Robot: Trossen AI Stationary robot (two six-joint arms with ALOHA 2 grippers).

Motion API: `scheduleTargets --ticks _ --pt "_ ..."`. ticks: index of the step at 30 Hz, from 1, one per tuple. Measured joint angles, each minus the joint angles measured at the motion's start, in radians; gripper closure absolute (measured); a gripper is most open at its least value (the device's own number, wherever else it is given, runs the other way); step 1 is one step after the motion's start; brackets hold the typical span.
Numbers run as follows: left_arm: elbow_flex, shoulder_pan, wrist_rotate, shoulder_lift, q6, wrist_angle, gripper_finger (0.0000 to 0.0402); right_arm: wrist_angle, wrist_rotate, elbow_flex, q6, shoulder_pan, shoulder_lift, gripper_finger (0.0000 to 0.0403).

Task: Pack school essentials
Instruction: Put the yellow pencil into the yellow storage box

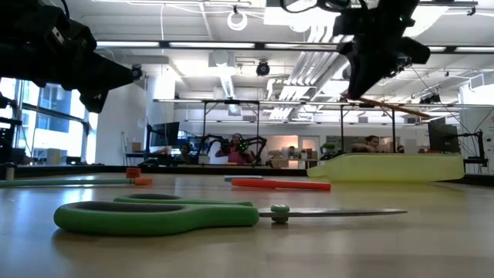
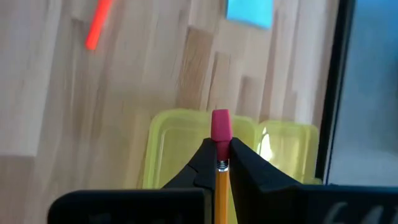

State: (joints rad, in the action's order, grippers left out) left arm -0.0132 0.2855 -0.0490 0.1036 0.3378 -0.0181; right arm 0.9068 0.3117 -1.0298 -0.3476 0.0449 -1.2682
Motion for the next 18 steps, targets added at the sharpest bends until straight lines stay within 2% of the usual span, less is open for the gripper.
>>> scheduleTargets --ticks 9,18 --pt "0.000 0.000 0.000 0.000 0.000 0.000 0.0332 -0.092 -0.147 0.055 -0.048 0.093 0.000 0.0393" --pt "0.000 0.000 0.000 0.000 0.000 0.000 0.0332 -0.230 -0.208 0.170 -0.084 0.120 0.000 0.0393"
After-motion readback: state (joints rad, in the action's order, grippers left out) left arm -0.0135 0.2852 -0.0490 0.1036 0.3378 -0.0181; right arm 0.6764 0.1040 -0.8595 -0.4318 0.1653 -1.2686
